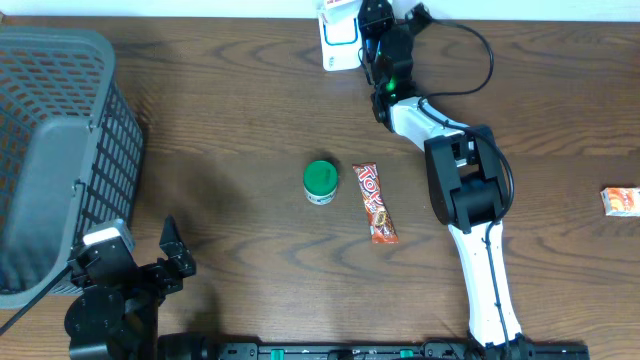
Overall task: Scan the item barcode
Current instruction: 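Hold the Panadol box barcode in front of the white scanner, then carry the Panadol box right and set it on the table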
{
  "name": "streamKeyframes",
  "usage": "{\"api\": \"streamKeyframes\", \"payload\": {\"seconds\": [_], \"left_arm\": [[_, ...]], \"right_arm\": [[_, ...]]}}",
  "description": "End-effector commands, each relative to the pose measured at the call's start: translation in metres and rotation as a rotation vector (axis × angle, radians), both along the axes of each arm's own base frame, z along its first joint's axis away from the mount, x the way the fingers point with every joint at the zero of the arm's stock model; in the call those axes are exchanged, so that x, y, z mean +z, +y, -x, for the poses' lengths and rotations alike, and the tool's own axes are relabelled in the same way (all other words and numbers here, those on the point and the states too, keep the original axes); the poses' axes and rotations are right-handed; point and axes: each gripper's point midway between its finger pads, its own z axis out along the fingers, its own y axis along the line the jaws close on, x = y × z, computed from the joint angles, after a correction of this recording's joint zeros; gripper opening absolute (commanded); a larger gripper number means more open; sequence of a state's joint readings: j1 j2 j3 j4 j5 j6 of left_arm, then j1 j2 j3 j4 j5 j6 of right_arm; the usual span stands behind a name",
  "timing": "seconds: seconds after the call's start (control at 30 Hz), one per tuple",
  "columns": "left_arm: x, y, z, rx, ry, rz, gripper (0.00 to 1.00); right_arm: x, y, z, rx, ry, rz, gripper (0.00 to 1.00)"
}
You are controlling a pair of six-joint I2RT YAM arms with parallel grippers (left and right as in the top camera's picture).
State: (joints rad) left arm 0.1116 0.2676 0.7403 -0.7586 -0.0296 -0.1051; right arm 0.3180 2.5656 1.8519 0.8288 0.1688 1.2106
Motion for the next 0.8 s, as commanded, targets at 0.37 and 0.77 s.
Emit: {"api": "streamKeyframes", "payload": {"seconds": [0.37, 0.77], "left_arm": [[0.001, 0.002, 0.0, 0.014, -0.004, 0.001, 0.96], [0.001, 0.002, 0.0, 0.014, -0.004, 0.001, 0.96]], "right_arm": [[0.147, -0.036, 0.06, 0.026, 0.184, 0.555, 0.16], [0.105, -0.227, 0.204, -0.149, 0.95, 0.997, 0.2]]}}
